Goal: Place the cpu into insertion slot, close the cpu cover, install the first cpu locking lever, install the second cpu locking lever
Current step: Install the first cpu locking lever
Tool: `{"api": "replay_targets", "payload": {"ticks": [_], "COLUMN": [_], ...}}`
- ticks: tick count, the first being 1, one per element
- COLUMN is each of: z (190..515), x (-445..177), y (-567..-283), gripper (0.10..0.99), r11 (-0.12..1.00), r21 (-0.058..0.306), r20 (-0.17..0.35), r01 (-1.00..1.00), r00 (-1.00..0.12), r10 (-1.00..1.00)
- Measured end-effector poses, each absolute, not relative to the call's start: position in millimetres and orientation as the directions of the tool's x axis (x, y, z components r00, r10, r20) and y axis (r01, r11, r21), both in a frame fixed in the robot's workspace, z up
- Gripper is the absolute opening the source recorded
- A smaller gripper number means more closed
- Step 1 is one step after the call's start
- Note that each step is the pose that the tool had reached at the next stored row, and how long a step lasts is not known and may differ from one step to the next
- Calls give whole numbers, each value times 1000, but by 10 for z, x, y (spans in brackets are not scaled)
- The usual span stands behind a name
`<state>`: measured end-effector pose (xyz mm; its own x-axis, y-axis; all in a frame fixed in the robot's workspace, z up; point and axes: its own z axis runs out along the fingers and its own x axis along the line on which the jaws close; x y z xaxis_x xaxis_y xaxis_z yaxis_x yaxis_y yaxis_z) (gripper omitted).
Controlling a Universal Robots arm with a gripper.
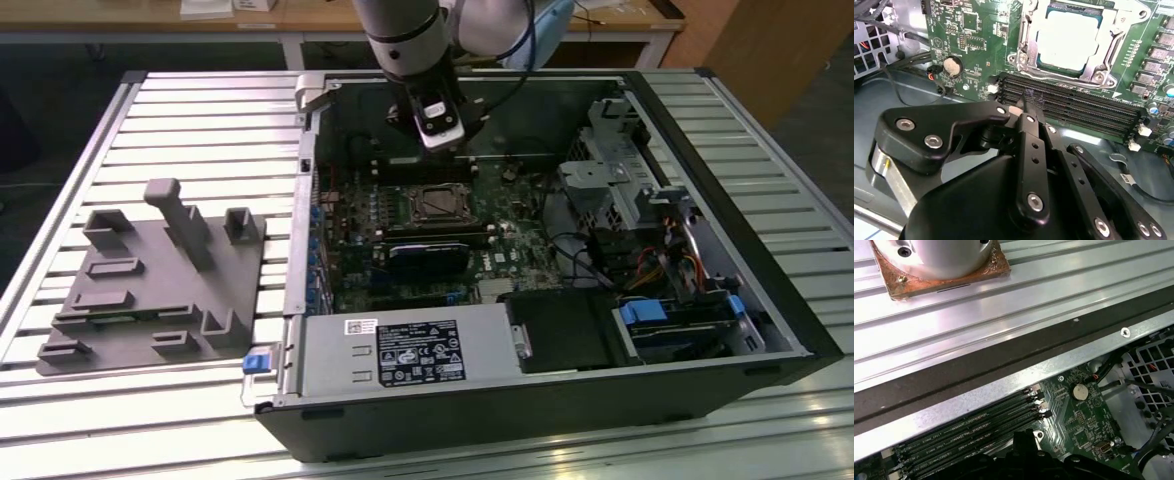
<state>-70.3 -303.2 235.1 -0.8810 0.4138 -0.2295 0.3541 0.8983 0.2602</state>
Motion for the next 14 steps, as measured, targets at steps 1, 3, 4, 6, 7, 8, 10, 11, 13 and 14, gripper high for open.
{"api": "replay_targets", "payload": {"ticks": [1,3,4,6,7,8,10,11,13,14], "z": [2352,2349,2349,2347,2347,2346,2346,2346,2346,2346], "x": [-700,-686,-678,-664,-657,-649,-635,-632,-632,-632], "y": [-3032,-3034,-3036,-3042,-3044,-3047,-3052,-3052,-3053,-3053], "gripper": [106,106,106,106,106,106,106,106,106,106], "r11": [898,898,899,899,900,901,902,903,903,903], "r21": [258,250,245,233,226,219,205,201,199,199], "r20": [-224,-207,-197,-176,-167,-158,-143,-142,-143,-143], "r01": [356,361,364,370,373,375,380,380,380,380], "r00": [-882,-887,-889,-894,-896,-897,-900,-901,-901,-901], "r10": [414,414,413,413,413,412,411,411,411,411]}}
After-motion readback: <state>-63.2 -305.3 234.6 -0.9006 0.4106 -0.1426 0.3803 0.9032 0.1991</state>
